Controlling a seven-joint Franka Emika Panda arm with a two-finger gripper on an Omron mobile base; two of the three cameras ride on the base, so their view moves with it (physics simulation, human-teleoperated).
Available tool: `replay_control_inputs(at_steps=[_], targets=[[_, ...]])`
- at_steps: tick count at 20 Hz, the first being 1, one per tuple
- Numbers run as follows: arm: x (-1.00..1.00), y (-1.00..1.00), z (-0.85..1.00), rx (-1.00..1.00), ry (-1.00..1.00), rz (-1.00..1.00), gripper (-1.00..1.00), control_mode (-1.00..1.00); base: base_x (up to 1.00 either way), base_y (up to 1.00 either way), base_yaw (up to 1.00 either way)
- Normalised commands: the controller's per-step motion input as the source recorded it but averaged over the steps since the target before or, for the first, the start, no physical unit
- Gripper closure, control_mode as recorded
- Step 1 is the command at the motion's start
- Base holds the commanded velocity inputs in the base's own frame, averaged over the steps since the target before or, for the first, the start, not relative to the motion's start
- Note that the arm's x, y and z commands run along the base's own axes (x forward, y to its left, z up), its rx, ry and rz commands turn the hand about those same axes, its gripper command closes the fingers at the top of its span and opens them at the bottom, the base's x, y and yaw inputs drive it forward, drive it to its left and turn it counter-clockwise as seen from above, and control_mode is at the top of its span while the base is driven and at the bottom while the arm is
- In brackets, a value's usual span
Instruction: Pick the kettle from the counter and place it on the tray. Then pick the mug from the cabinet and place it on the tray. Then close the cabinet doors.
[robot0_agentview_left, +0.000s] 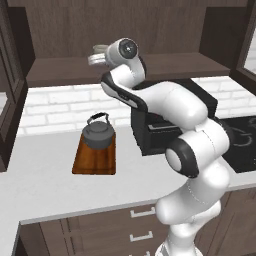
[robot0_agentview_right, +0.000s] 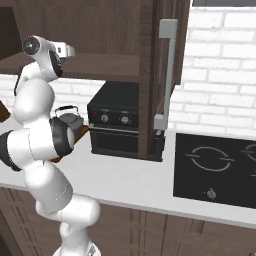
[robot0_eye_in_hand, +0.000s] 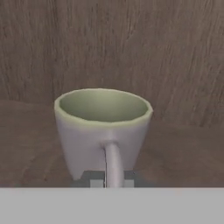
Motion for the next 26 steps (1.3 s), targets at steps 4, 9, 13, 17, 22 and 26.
replay_control_inputs(at_steps=[4, 9, 13, 17, 22, 26], targets=[[-0.22, 0.0, 0.07, 0.02, 0.14, 0.03, 1.0, -1.0, 0.0, 0.0, 0.0], [-0.72, 0.0, 0.09, 0.05, 0.09, 0.02, 1.0, -1.0, 0.0, 0.0, 0.0], [-0.82, 0.0, 0.07, 0.03, 0.09, 0.0, 1.0, -1.0, 0.0, 0.0, 0.0], [-0.92, 0.0, 0.06, 0.02, 0.03, 0.0, 1.0, -1.0, 0.0, 0.0, 0.0], [-1.0, -0.01, 0.0, 0.03, 0.0, 0.0, 1.0, -1.0, 0.0, 0.0, 0.0], [-1.0, -0.04, 0.0, 0.05, 0.0, 0.03, 1.0, -1.0, 0.0, 0.0, 0.0]])
